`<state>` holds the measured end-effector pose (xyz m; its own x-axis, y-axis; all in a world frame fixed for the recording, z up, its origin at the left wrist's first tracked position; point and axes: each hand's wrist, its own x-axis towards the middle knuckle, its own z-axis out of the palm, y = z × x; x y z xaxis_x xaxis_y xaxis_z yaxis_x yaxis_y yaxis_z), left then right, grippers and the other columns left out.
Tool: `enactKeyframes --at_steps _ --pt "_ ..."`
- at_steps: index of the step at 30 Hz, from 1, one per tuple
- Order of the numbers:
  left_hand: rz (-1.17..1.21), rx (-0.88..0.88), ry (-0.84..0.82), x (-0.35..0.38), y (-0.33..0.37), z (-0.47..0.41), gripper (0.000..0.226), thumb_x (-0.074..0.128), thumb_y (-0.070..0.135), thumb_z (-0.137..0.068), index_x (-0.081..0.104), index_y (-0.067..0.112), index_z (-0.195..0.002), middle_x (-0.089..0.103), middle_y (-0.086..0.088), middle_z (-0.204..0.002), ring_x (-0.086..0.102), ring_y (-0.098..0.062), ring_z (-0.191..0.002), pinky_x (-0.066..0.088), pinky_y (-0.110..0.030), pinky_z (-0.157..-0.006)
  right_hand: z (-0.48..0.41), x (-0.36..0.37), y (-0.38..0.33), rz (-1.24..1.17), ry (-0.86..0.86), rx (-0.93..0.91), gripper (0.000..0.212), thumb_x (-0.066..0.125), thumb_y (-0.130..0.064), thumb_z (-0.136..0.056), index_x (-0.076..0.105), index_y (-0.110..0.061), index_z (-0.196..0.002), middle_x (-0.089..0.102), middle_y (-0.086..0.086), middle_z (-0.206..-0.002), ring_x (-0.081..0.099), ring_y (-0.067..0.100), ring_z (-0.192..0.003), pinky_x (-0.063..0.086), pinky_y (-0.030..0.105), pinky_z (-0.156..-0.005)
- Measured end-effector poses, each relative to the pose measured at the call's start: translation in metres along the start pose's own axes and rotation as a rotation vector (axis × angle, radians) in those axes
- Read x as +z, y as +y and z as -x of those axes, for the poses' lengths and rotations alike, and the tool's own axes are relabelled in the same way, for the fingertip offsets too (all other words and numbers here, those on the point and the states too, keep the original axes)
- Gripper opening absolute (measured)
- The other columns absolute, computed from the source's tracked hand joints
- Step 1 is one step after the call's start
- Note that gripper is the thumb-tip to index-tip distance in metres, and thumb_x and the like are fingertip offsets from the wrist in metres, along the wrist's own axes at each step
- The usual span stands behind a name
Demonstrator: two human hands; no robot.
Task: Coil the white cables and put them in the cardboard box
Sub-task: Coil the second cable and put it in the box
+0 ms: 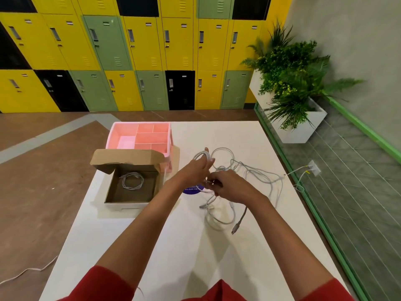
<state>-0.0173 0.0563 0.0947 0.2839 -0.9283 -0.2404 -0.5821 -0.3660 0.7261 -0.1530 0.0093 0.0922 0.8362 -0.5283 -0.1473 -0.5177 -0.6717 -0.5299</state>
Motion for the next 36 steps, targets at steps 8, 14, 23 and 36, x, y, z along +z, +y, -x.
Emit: enactKeyframes --at_steps 8,14,23,36 --pt "-0.299 -0.028 -0.077 0.002 -0.013 -0.005 0.035 0.028 0.026 -0.104 0.048 0.005 -0.123 0.060 -0.017 -0.121 0.057 -0.031 -0.108 0.047 -0.041 -0.092 -0.001 -0.008 0.024 -0.014 0.041 0.025 0.043 0.057 0.012 -0.074 0.059 -0.015 -0.107 0.050 0.004 -0.110 0.051 0.017 -0.101 0.046 0.033 -0.083" --pt "-0.141 -0.099 -0.302 -0.010 -0.026 0.002 0.043 0.028 0.026 -0.103 0.063 0.000 -0.103 0.049 -0.006 -0.068 0.048 -0.021 -0.067 0.040 -0.026 -0.060 0.003 -0.025 0.062 -0.101 0.084 0.070 0.047 0.070 0.006 -0.072 0.059 -0.017 -0.113 0.053 0.001 -0.115 0.048 0.018 -0.114 0.033 0.015 -0.080" --pt "0.498 -0.060 -0.531 -0.013 -0.026 0.007 0.045 0.032 0.036 -0.104 0.040 0.017 -0.064 0.020 0.004 -0.051 0.012 -0.009 -0.043 0.010 -0.028 -0.054 -0.002 -0.043 0.058 0.101 0.072 0.114 0.031 0.076 -0.021 -0.080 0.068 -0.023 -0.110 0.061 -0.002 -0.122 0.052 0.017 -0.118 0.032 0.032 -0.102" --pt "0.860 -0.012 -0.430 -0.019 -0.026 0.005 0.040 0.033 0.038 -0.103 0.045 0.013 -0.074 0.026 0.006 -0.049 0.021 -0.007 -0.043 0.039 -0.019 -0.052 0.001 -0.028 0.008 -0.949 0.037 0.019 0.045 0.037 -0.042 -0.100 0.061 -0.007 -0.086 0.050 0.002 -0.061 0.062 0.019 -0.068 0.053 0.034 -0.082"
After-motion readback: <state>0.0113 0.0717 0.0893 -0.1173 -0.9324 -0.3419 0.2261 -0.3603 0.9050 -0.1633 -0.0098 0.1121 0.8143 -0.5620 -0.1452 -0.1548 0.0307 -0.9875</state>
